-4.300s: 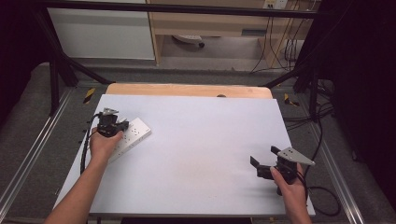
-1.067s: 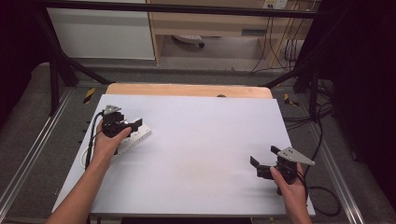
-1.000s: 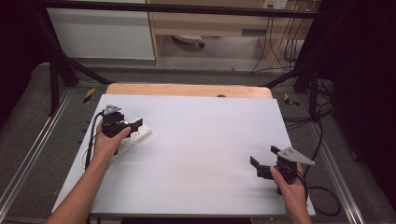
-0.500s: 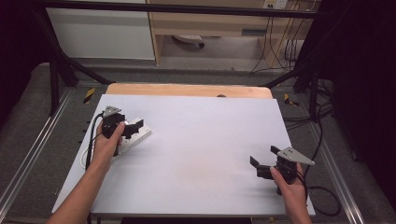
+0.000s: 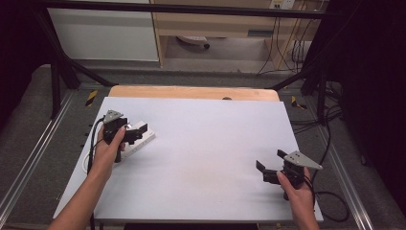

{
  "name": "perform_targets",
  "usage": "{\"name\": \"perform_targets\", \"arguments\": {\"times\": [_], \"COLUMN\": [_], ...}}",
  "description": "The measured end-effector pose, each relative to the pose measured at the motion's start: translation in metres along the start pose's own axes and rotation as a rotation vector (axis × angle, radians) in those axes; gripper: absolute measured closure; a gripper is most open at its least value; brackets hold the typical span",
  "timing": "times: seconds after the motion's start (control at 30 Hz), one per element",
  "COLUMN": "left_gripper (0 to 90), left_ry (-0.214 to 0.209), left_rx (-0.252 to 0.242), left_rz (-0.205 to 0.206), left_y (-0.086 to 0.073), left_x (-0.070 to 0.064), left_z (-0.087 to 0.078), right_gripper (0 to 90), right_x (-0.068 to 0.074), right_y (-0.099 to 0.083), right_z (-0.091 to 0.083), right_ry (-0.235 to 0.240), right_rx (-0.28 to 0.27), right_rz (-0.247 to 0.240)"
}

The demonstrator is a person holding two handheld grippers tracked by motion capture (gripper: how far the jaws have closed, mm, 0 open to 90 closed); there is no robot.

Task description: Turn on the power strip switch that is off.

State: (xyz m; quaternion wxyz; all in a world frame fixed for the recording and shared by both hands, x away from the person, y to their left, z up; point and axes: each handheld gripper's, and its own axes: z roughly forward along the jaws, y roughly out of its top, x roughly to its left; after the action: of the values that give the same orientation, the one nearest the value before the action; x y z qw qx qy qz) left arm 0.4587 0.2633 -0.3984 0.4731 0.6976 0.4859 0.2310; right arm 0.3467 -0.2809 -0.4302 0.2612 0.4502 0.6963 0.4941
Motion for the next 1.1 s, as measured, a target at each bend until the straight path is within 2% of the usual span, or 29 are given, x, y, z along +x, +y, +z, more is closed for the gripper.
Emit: {"name": "perform_targets", "arguments": {"times": [0.33,0.83,1.1], "left_gripper": [7.7,8.1,8.1], "left_ry": [-0.038,-0.106,-0.121], "left_rx": [-0.031,-0.079,-0.098], "left_rz": [0.004,0.018,0.023], "left_y": [-0.002,-0.016,-0.025], "left_x": [-0.011,-0.03,-0.034], "left_z": [-0.016,-0.047,-0.066], "right_gripper": [2.9,2.9,2.9], "right_x": [0.001,0.002,0.002], "right_y": [0.0,0.0,0.0], "right_z": [0.0,0.0,0.0], "right_ry": [0.002,0.003,0.003], "right_rx": [0.001,0.003,0.001], "right_rz": [0.0,-0.002,-0.001]}}
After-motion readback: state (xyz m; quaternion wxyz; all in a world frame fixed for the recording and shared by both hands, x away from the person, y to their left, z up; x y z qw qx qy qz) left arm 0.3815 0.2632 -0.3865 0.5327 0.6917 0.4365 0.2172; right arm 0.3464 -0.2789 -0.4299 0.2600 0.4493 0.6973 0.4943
